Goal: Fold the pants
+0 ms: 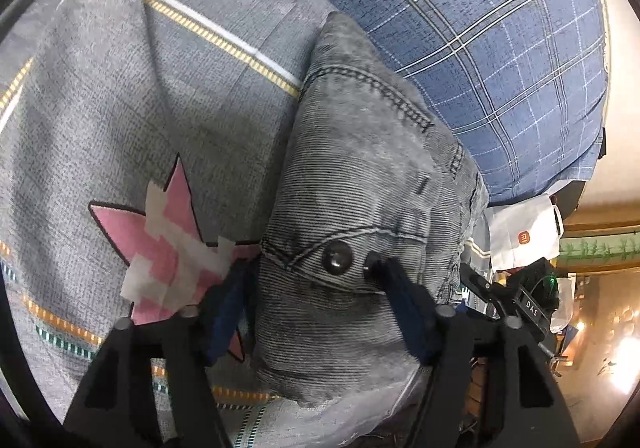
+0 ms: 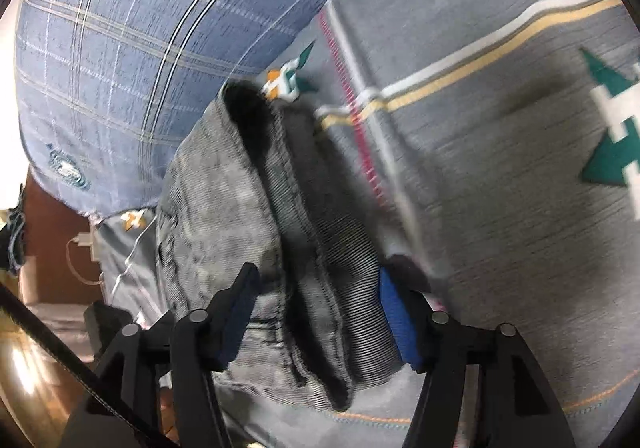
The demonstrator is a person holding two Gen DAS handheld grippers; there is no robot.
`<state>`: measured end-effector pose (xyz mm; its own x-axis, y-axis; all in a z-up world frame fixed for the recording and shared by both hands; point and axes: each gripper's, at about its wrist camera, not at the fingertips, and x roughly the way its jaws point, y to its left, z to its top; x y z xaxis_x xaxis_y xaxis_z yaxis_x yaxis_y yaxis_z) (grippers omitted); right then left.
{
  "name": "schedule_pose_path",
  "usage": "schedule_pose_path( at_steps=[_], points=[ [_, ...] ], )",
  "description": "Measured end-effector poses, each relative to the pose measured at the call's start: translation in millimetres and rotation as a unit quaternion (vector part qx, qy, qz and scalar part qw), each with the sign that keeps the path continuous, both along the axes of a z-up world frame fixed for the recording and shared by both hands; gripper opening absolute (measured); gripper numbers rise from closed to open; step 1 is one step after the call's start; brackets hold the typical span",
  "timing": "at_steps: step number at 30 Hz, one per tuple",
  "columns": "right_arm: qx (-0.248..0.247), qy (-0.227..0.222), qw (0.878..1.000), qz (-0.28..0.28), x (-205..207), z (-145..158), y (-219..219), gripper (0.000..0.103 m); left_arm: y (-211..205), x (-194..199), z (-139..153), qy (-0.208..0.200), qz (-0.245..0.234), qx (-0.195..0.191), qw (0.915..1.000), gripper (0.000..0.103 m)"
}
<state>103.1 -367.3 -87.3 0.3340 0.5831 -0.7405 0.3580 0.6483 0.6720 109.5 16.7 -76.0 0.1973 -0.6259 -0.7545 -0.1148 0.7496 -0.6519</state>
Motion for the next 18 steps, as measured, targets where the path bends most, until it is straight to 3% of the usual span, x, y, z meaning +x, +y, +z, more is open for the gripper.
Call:
schedule_pose_path(
  at_steps=[5, 6, 7, 9, 11, 16, 18],
  points=[
    [-0.041, 0.004, 0.999, 0.02, 1.7, 2.5, 11.3, 0.056, -4.2, -0.7, -1.6, -0.005, 0.006, 0.012, 0.9999, 0.064],
    [-0.055, 0.0, 0.998, 0.027, 2.9, 5.9, 16.4, 0.036, -5.0, -0.8, -3.7, -0.003, 0.006, 0.011, 0.9999, 0.062],
    [-0.063, -0.014, 0.997, 0.045, 4.3, 12.4, 25.4, 0.024, -5.9, -0.2, -2.5, -0.005, 0.005, 0.01, 0.9999, 0.057],
    [-0.082, -0.033, 0.994, 0.057, 3.7, 26.1, 37.5, 0.021, -6.8, -0.6, 8.7, -0.02, 0.001, 0.012, 0.9997, 0.035],
    [-0.094, -0.058, 0.992, 0.066, 1.1, 40.9, 44.9, 0.019, -5.9, -1.0, 21.5, -0.042, 0.0, 0.015, 0.999, 0.025],
    [-0.079, -0.123, 0.986, 0.079, -9.1, 74.3, 56.4, 0.017, 4.9, -3.8, 66.3, -0.098, 0.0, 0.045, 0.9942, 0.022],
    [-0.072, -0.143, 0.983, 0.09, -11.3, 81.4, 67.6, 0.017, 9.5, -6.6, 84.8, -0.115, -0.003, 0.074, 0.9907, 0.022]
  ],
)
